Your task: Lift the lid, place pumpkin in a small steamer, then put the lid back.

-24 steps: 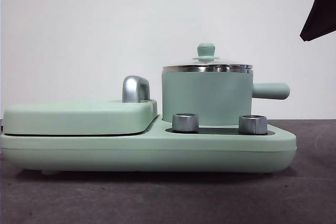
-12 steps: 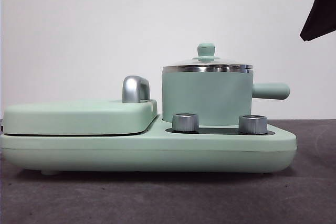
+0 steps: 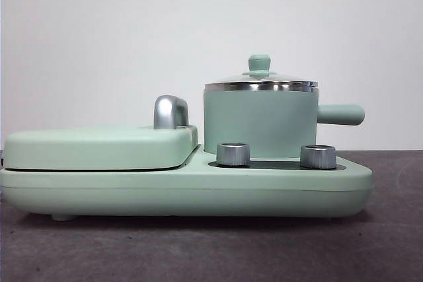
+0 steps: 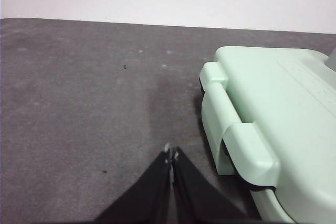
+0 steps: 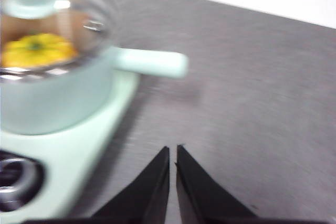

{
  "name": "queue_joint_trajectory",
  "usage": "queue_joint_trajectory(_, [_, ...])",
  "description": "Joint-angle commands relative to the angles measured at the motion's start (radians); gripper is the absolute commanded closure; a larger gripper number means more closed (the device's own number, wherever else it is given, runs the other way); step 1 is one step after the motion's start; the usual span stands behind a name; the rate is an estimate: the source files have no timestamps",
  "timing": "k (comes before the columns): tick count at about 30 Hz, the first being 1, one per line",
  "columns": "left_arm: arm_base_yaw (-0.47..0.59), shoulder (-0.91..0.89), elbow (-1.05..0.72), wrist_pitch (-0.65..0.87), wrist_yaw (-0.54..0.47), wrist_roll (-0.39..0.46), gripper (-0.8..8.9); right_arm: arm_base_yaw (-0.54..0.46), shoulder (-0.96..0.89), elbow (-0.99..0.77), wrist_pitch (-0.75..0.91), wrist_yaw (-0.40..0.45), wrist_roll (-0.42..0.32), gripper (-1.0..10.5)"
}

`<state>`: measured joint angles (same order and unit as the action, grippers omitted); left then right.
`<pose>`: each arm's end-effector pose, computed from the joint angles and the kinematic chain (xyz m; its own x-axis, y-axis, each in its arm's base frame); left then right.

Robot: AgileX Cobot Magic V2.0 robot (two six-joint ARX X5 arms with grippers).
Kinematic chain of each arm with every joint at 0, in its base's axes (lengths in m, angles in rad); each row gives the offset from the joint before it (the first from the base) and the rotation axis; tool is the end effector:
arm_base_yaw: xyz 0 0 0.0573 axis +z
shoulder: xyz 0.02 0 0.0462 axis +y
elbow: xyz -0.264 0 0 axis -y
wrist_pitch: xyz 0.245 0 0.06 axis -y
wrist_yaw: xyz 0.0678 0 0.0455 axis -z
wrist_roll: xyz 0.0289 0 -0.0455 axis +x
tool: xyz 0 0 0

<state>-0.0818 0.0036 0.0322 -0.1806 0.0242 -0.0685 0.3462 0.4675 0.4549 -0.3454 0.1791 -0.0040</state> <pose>0.0944 -0.0084 0.1568 0.9829 -0.1049 -0.1514 0.0949 0.9929 -0.0713 0.1148 0.0359 0.2457 0.9274 0.1452 -0.3448 -0.1783 0.9818 -0.0662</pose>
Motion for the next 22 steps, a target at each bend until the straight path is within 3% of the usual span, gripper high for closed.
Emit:
queue_joint_trajectory(1, [-0.002,0.000,-0.019,-0.006,-0.001,-0.003,8.07,-0.064,-0.153,-0.124,0.091,0.001,-0.016,9.3])
queue_joint_trajectory(8, [-0.002,0.000,-0.019,-0.006,-0.002,-0.003,8.07,-0.219,-0.386,-0.352,0.212,-0.109,-0.015,9.3])
queue_joint_trajectory(14, [-0.002,0.000,-0.019,-0.006,-0.001,-0.003,8.07,-0.240,-0.464,-0.444,0.247,-0.111,-0.007,9.3])
queue_joint_trajectory(22, [-0.002,0.000,-0.019,-0.006,-0.001,-0.003,8.07,-0.246,-0.464,-0.443,0.240,-0.109,0.002,9.3])
